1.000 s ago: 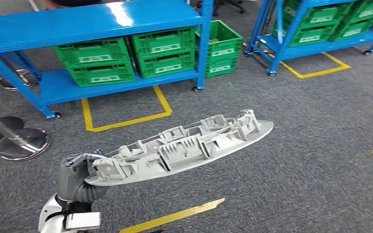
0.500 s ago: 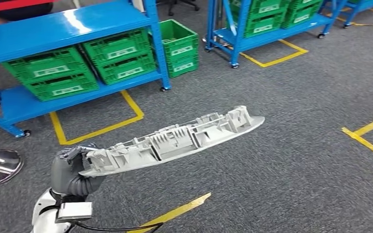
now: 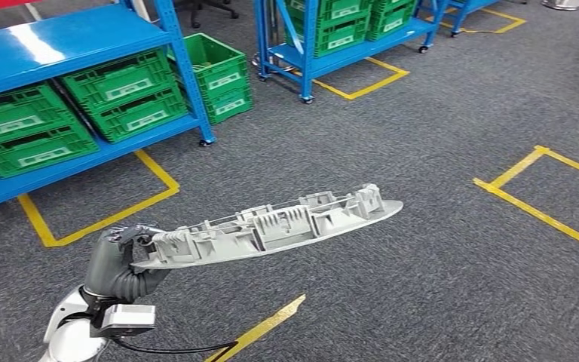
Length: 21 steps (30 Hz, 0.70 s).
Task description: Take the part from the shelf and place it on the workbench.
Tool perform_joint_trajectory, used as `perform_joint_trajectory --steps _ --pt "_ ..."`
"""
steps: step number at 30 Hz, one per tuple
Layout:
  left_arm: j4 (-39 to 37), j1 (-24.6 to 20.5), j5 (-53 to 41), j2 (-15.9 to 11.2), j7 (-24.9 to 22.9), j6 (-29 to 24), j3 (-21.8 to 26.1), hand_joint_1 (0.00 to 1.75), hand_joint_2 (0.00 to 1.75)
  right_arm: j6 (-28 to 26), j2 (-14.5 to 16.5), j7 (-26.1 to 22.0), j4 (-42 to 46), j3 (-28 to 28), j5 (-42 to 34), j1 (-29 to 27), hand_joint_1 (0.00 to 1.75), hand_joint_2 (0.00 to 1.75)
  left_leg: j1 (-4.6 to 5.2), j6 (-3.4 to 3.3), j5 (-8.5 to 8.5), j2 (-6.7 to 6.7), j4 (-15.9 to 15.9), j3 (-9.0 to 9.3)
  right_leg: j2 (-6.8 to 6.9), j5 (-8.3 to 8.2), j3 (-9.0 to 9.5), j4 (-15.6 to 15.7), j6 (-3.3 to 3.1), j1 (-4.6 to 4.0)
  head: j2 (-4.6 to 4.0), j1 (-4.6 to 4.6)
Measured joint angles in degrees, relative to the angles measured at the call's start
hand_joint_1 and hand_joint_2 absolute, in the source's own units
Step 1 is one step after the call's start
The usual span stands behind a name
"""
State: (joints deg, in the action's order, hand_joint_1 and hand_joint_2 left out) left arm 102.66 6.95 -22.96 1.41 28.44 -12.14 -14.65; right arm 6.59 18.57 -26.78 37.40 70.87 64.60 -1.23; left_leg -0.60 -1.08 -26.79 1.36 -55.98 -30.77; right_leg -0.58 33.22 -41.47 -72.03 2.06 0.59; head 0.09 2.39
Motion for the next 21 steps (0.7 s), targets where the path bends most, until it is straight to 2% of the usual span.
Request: perform_joint_trajectory --steps 1,2,3,4,6,7,9,10,12,13,14,15,16,17,18,19,20,21 --pt "-0.13 0.18 -0.10 -0.06 0.15 0.18 0.14 1.75 1.75 0.30 0.10 0.19 0.33 0.18 0.26 -0.11 0.00 0.00 0.04 0.04 -0.06 0.80 -0.02 0.01 0.26 0.06 -0.61 -1.36 0.15 0.07 0.00 0.00" --pt "-0.23 0.32 -0.26 -0.13 0.32 0.34 0.25 1.75 1.75 0.53 0.18 0.33 0.60 0.37 0.48 -0.28 0.00 0.00 0.04 0.13 -0.13 1.52 -0.05 0.06 0.52 -0.94 -0.02 -0.42 0.23 0.12 0.00 -0.01" --pt "-0.30 0.42 -0.50 -0.20 0.47 0.50 0.33 1.75 1.75 0.73 0.23 0.45 0.85 0.55 0.67 -0.45 0.00 0.00 0.04 0.28 -0.24 2.20 -0.07 0.16 0.98 -2.68 1.68 2.58 0.25 0.15 0.00 -0.01" --pt "-0.32 0.49 -0.79 -0.28 0.58 0.62 0.38 1.75 1.75 0.91 0.28 0.51 1.06 0.70 0.86 -0.54 0.00 0.00 0.06 0.50 -0.39 2.82 -0.13 0.30 2.09 -4.29 3.93 6.71 0.22 0.12 0.00 -0.01" --pt "-0.32 0.62 -1.22 -0.44 0.67 0.73 0.50 1.75 1.75 1.23 0.49 0.63 1.39 0.88 1.23 -0.46 0.00 0.00 0.44 1.09 -0.79 3.91 -0.43 0.46 4.09 -5.92 7.44 12.81 -0.35 -0.12 0.00 -0.01" --pt "-0.32 0.68 -1.29 -0.51 0.70 0.71 0.56 1.75 1.75 1.36 0.60 0.68 1.49 0.93 1.43 -0.41 0.00 0.00 0.65 1.35 -0.94 4.43 -0.57 0.53 4.53 -5.91 8.05 13.91 -0.75 -0.24 0.00 0.00" --pt "-0.32 0.75 -1.27 -0.61 0.80 0.55 0.68 1.75 1.75 1.51 0.80 0.80 1.62 1.00 1.70 -0.49 0.00 0.00 0.76 1.76 -1.17 5.37 -0.67 0.67 3.37 -5.96 7.96 13.92 -1.61 -0.31 0.00 0.04" --pt "-0.32 0.75 -1.21 -0.63 0.85 0.44 0.76 1.75 1.75 1.55 0.91 0.86 1.62 1.02 1.80 -0.61 0.00 0.00 0.64 2.05 -1.60 4.91 -0.96 0.68 2.78 -6.05 7.89 13.95 -1.92 -0.26 0.00 0.05" --pt "-0.33 0.85 -1.10 -0.66 0.87 0.30 0.98 1.75 1.75 1.54 1.07 0.98 1.64 1.06 1.92 -0.71 0.00 0.00 0.32 2.59 -4.15 2.23 -4.13 -0.46 1.57 -6.31 7.81 14.03 -2.57 -0.10 0.00 0.17" --pt "-0.34 0.95 -1.07 -0.69 0.87 0.28 1.10 1.75 1.75 1.54 1.11 1.00 1.65 1.06 1.96 -0.70 0.00 0.00 0.22 2.74 -6.20 0.56 -7.52 -1.87 0.93 -6.40 7.73 14.03 -2.80 -0.10 0.00 0.23" --pt "-0.38 1.08 -1.07 -0.73 0.87 0.27 1.20 1.75 1.75 1.53 1.11 1.00 1.65 1.07 1.99 -0.67 0.00 0.00 0.19 2.75 -8.21 -0.36 -11.60 -3.66 0.23 -6.47 7.67 14.03 -2.99 -0.16 0.00 0.25" --pt "-0.43 1.20 -1.05 -0.76 0.87 0.26 1.29 1.75 1.75 1.54 1.12 1.00 1.65 1.06 2.02 -0.66 0.00 0.00 0.20 2.70 -9.58 -0.74 -15.20 -5.32 -0.54 -6.52 7.61 14.02 -3.11 -0.25 0.00 0.22" --pt "-0.50 1.28 -1.03 -0.81 0.87 0.26 1.37 1.75 1.75 1.54 1.13 1.00 1.65 1.06 2.04 -0.69 0.00 0.00 0.22 2.57 -9.87 -0.89 -17.28 -6.34 -1.35 -6.56 7.59 14.02 -3.18 -0.37 0.00 0.23" --pt "-0.56 1.33 -1.00 -0.84 0.87 0.27 1.41 1.75 1.75 1.54 1.13 1.01 1.65 1.06 2.05 -0.74 0.00 0.00 0.23 2.35 -8.97 -1.01 -17.20 -6.41 -2.17 -6.60 7.60 14.01 -3.21 -0.48 0.00 0.21" --pt "-0.60 1.37 -0.95 -0.87 0.87 0.30 1.45 1.75 1.75 1.54 1.13 1.03 1.66 1.07 2.06 -0.78 0.00 0.00 0.25 2.03 -7.11 -1.28 -14.98 -5.49 -2.98 -6.64 7.65 14.00 -3.20 -0.57 0.00 0.21" --pt "-0.62 1.37 -0.89 -0.90 0.87 0.32 1.49 1.75 1.75 1.54 1.16 1.05 1.67 1.08 2.08 -0.81 0.00 0.00 0.30 1.61 -4.77 -2.11 -11.36 -3.92 -3.74 -6.69 7.69 14.00 -3.17 -0.64 0.00 0.21" --pt "-0.63 1.38 -0.82 -0.92 0.90 0.34 1.55 1.75 1.75 1.54 1.23 1.07 1.67 1.08 2.09 -0.78 0.00 0.00 0.34 1.08 -2.89 -3.55 -7.69 -2.32 -4.46 -6.77 7.66 13.93 -3.09 -0.74 0.00 0.17" --pt "-0.63 1.39 -0.72 -0.93 0.99 0.36 1.67 1.75 1.75 1.53 1.31 1.09 1.68 1.07 2.10 -0.73 0.00 0.00 0.35 0.66 -1.70 -4.78 -4.64 -1.03 -5.12 -6.87 7.50 13.84 -2.93 -0.76 0.00 0.19"
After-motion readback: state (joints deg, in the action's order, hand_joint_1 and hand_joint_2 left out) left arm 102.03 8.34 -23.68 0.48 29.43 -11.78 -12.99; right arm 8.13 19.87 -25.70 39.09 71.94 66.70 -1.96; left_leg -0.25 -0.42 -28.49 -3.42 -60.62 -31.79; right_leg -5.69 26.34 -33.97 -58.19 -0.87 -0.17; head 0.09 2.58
